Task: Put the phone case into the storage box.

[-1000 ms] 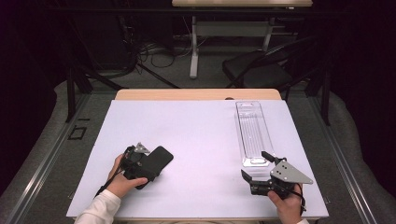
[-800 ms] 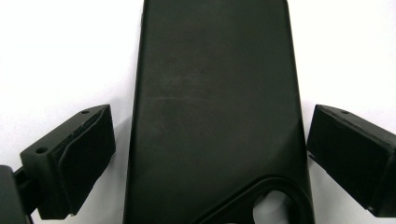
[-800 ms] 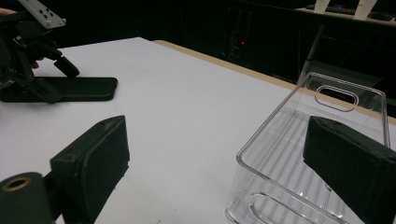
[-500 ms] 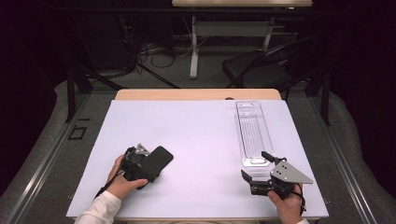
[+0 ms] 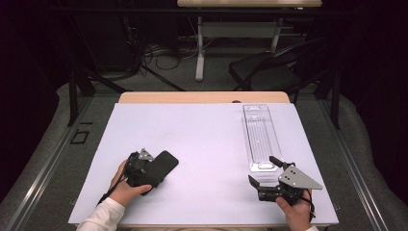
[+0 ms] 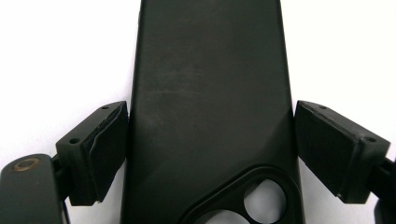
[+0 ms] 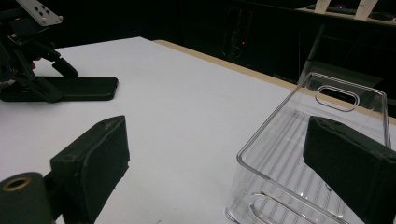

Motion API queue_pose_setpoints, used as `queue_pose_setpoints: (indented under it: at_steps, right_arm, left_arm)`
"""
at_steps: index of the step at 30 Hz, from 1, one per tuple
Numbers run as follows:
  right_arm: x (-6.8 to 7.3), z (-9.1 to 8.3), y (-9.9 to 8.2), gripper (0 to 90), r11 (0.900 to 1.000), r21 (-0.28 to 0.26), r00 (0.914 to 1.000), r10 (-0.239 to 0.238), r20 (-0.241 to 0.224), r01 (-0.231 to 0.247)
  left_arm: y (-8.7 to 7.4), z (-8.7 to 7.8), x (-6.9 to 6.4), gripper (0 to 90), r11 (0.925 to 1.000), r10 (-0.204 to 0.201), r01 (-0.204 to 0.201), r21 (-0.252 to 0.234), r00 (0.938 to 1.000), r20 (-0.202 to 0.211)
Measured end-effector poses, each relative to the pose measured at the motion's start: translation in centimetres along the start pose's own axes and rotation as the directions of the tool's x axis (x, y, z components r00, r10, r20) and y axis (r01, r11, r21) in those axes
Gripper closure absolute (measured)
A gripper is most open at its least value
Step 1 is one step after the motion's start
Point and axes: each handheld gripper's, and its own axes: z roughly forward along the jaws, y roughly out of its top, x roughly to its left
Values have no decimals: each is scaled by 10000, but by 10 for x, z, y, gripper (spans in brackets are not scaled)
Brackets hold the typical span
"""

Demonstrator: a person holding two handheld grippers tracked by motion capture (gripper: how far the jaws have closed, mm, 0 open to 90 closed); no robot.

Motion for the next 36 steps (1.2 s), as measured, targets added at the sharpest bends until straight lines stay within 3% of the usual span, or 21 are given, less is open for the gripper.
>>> queue_pose_setpoints:
  at_steps: [19, 36]
  right_arm:
    - [0, 1, 0, 66, 10000, 5, 10000, 37, -21, -37]
    - [0, 2, -1, 66, 10000, 38, 10000, 79, -5, -79]
  left_arm:
    - [5, -3, 1, 143, 9996, -44, 44, 274, 10000, 5]
    - [20, -29, 3, 144, 9986, -108, 105, -521, 9999, -49]
